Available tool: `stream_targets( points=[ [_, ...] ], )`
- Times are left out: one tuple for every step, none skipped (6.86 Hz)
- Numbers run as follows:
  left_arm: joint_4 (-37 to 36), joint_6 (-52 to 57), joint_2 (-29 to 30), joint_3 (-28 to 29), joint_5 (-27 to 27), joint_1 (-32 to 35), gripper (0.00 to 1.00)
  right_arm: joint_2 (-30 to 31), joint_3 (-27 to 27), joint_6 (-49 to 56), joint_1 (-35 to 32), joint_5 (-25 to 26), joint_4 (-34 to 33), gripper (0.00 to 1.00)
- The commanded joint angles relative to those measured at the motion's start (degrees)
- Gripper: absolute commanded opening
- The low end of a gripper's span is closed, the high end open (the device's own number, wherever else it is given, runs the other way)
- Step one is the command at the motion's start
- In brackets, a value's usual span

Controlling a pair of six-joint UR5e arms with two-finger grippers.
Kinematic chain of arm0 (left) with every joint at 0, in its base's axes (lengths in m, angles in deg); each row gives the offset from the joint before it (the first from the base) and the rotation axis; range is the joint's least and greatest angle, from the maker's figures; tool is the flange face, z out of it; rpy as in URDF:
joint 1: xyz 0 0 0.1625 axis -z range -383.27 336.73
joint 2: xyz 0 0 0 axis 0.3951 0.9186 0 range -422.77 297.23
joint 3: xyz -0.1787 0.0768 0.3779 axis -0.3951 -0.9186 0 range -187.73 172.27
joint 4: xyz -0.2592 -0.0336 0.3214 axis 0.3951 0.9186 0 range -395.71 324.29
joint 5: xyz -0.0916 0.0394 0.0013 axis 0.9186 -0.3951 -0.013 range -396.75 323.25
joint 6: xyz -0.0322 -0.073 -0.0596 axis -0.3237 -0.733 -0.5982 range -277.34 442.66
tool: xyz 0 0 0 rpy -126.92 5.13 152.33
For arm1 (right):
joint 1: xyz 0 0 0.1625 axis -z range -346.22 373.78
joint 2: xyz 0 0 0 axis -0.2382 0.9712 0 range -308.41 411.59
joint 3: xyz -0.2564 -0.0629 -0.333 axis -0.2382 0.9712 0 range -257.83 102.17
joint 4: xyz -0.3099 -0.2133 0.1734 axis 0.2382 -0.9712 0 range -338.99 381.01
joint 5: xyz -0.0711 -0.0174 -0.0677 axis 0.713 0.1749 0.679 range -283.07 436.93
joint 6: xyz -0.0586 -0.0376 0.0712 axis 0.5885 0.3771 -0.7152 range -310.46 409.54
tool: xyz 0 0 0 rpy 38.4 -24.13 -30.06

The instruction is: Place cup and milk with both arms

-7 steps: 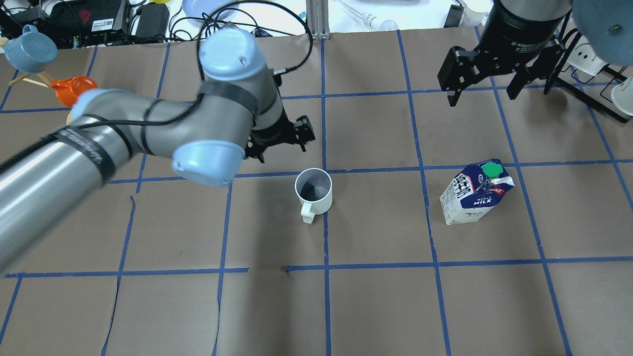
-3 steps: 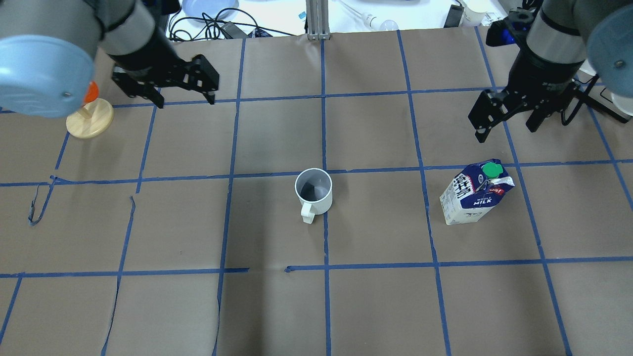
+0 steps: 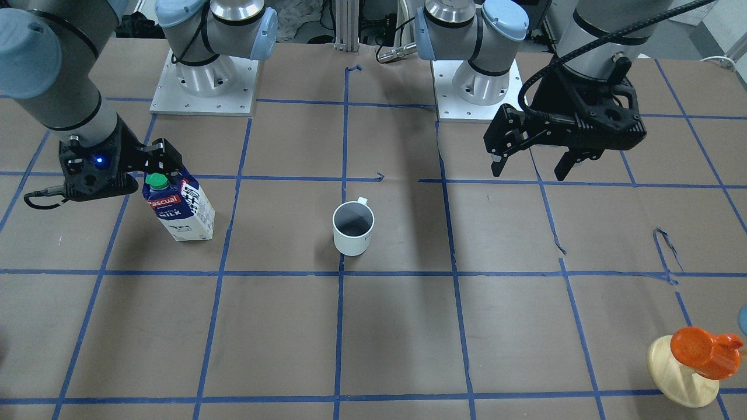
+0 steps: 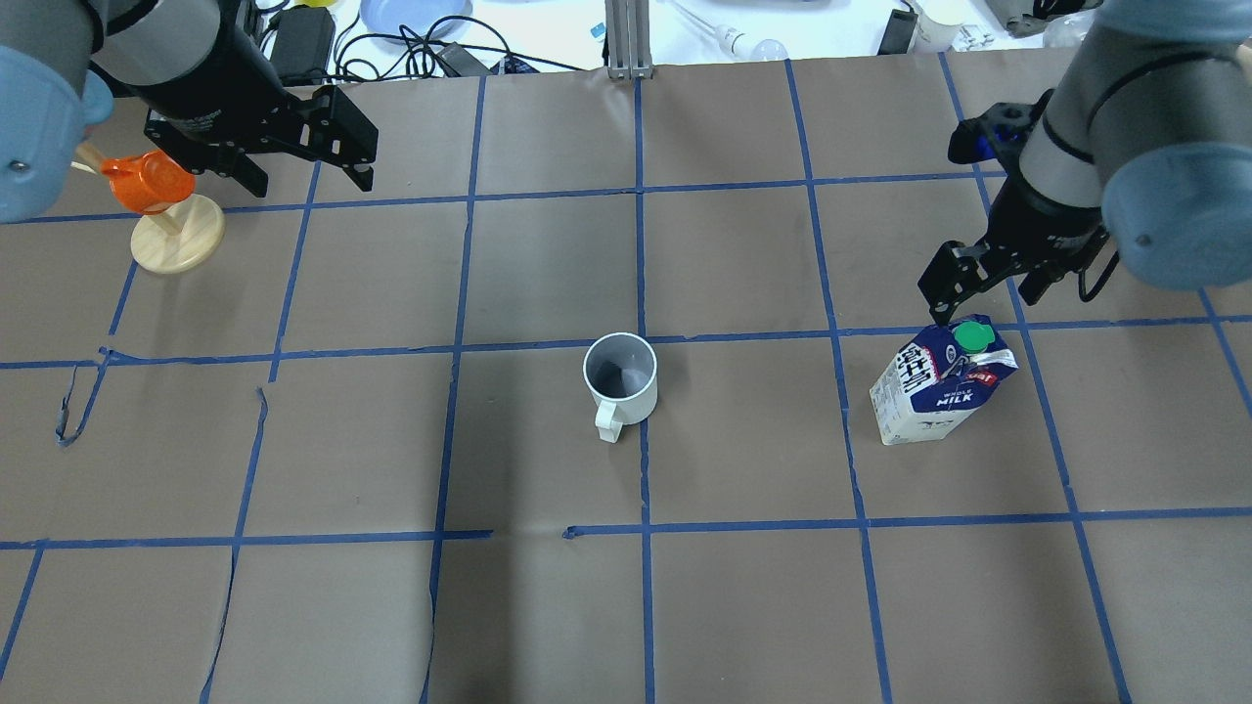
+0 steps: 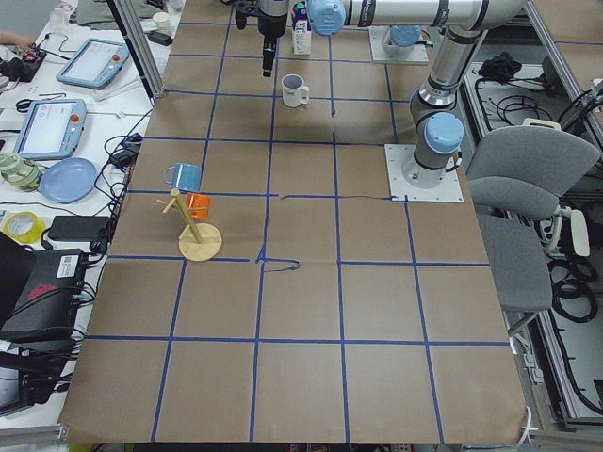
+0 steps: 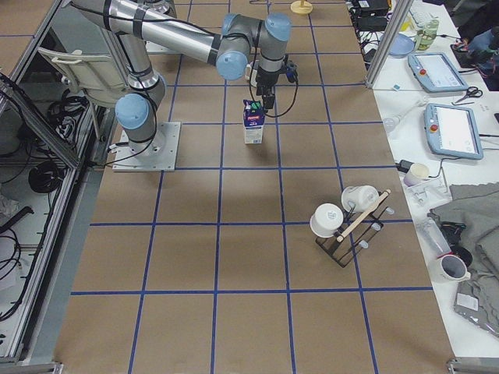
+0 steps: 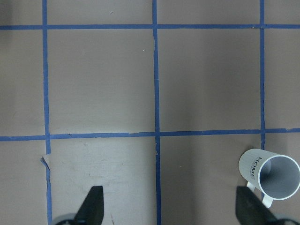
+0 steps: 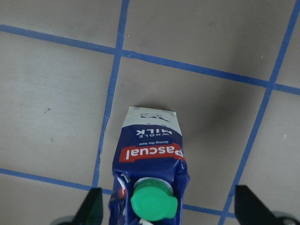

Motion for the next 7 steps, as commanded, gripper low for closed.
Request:
stream_targets(
  points=[
    [2.2,0.1,0.0,0.8,-1.8,0.0,1.00,-0.7,-3.2,-0.4,0.0,-0.4,-3.1,0.98],
    [3.0,0.1,0.0,1.4,-2.3,0.0,1.00,-0.8,-3.2,-0.3,0.0,-0.2,-3.0,0.82],
    [3.1,0.1,0.1,1.3,-2.3,0.1,1.00,-0.8,-3.2,-0.2,0.0,0.3,-2.2,0.60],
    [3.1,0.1,0.0,1.1,-2.3,0.0,1.00,-0.8,-3.5,-0.4,-0.1,0.4,-0.2,0.54],
    [3.1,0.1,0.0,1.0,-2.3,0.0,1.00,-0.7,-3.5,-0.4,-0.1,0.0,0.2,0.51],
    [3.1,0.1,0.0,0.9,-2.3,0.1,1.00,-0.7,-3.4,-0.4,-0.2,0.0,0.3,0.43],
    [3.1,0.1,0.0,0.8,-2.3,0.1,1.00,-0.6,-3.0,-0.6,-0.2,0.0,0.3,0.38]
  ],
)
